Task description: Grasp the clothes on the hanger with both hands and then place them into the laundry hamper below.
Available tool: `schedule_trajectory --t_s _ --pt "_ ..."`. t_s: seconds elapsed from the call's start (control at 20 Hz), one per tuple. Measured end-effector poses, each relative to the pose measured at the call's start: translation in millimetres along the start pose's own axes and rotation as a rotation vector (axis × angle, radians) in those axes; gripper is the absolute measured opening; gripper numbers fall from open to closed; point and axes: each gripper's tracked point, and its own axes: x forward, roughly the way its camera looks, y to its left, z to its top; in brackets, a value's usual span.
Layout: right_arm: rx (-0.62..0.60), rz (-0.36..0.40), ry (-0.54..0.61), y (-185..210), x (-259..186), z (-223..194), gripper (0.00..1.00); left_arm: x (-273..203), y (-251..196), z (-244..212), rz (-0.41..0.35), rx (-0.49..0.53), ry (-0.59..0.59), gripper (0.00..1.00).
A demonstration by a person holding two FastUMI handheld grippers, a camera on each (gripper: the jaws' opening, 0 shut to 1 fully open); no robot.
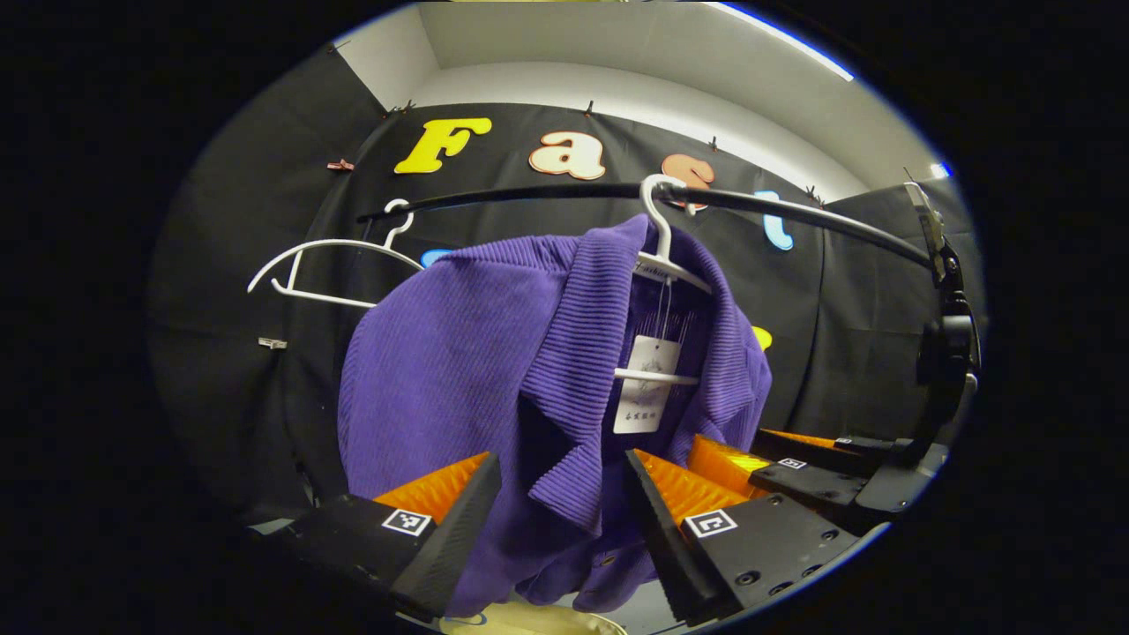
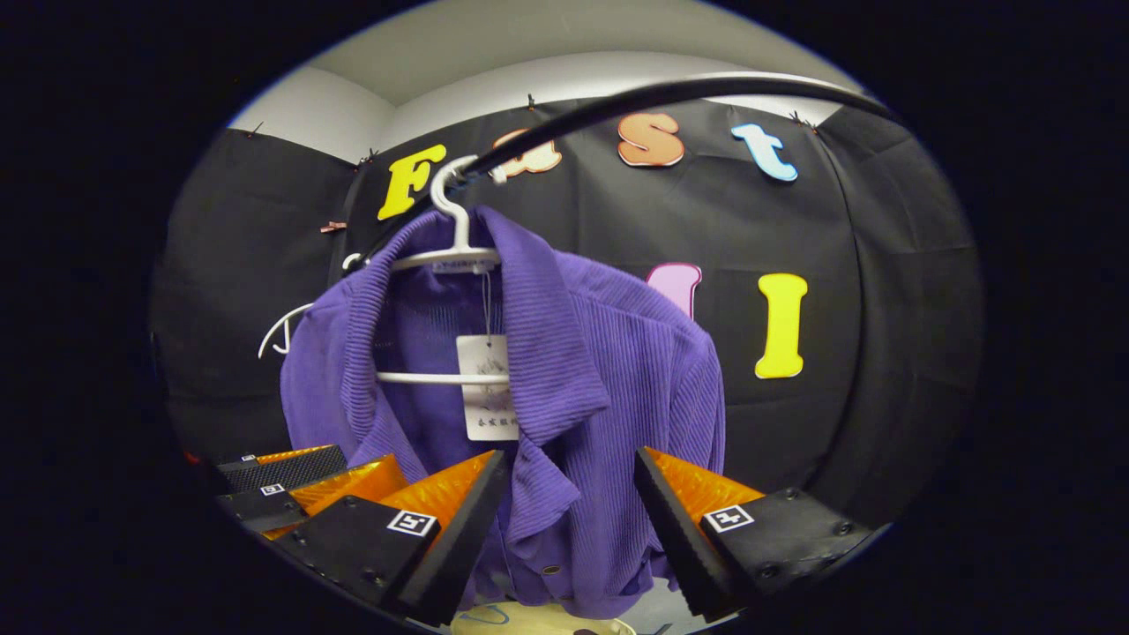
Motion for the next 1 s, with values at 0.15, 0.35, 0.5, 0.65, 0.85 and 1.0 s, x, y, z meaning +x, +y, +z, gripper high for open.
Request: schedule_trajectory --t_s 0.15,0.35,0.5,0.65,0.85,1.0 --pt "-0.013 0.049 0.032 3 20 -15 0.95 14 -3 -1 0.007 0.002 0.005 0.87" --pt "-0.043 0.066 0.019 3 40 -17 0.95 33 5 -4 0.054 0.009 0.022 0.86" --pt "-0.064 0.070 0.010 2 59 -16 0.95 47 18 -4 0.127 0.007 0.026 0.83" --pt "-0.046 0.076 0.015 3 68 -17 0.80 57 23 -2 0.165 -0.025 0.024 0.71" --pt "-0.048 0.020 -0.008 -16 73 -12 0.43 61 30 -2 0.184 -0.043 0.028 0.40" --pt "-0.032 0.053 -0.005 -15 71 -14 0.17 60 26 -2 0.158 -0.048 0.046 0.13"
